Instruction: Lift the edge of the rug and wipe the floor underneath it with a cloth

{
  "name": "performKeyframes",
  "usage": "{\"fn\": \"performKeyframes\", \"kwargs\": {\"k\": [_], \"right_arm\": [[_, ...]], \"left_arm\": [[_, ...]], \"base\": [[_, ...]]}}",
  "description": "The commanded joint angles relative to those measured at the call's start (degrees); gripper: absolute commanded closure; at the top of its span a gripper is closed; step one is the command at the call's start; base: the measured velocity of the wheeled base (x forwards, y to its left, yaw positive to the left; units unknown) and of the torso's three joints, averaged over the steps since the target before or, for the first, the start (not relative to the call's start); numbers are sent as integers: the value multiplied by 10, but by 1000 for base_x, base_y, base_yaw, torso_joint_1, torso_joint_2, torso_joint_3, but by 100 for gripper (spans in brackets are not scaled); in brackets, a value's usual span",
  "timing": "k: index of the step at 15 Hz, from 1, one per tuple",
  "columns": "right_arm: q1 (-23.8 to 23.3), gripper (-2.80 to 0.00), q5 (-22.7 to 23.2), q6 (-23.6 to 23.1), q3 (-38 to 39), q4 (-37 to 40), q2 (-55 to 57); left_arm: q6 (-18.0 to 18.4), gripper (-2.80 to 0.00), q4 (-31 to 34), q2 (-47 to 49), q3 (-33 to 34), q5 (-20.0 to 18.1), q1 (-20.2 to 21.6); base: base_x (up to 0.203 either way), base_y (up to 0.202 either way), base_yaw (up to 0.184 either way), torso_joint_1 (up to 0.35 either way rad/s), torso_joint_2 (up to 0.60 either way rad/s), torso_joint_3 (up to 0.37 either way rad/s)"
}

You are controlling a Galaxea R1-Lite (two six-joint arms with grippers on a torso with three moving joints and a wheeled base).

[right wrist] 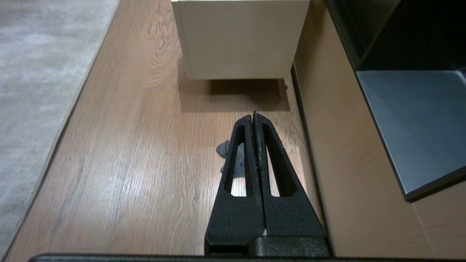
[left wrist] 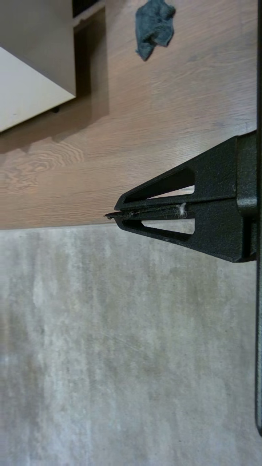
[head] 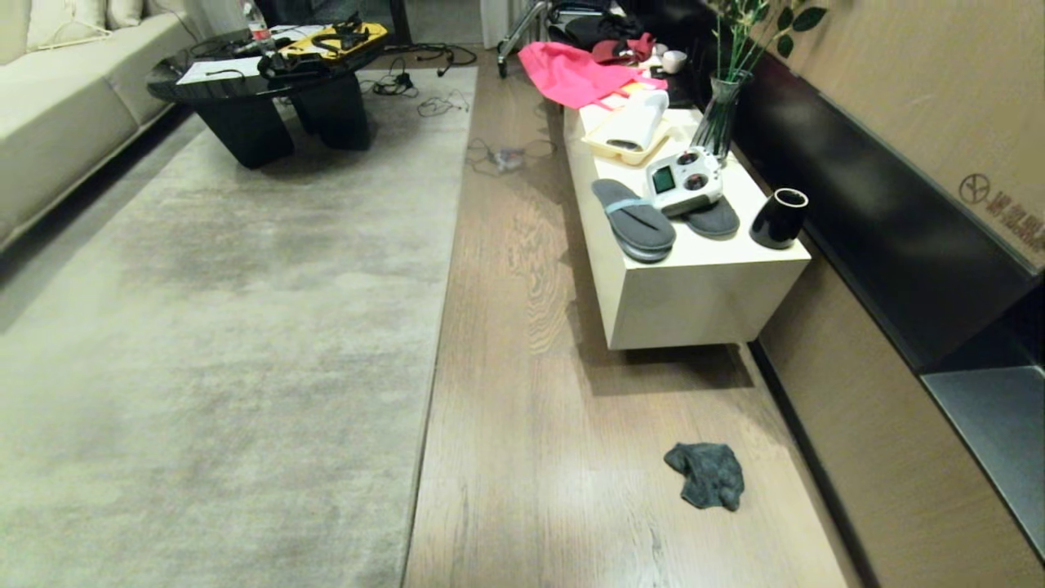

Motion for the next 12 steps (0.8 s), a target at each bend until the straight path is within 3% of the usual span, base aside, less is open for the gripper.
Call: {"fn": "performKeyframes", "kwargs": {"k": [1, 12], "right_arm": [[0, 0, 0, 0, 0, 0, 0], [0, 0, 0, 0, 0, 0, 1]], "left_arm": [[-1, 0, 0, 1, 0, 0, 0], [-1, 0, 0, 1, 0, 0, 0]], "base": [[0, 0, 0, 2, 3, 200], [0, 0, 0, 2, 2, 202]]}}
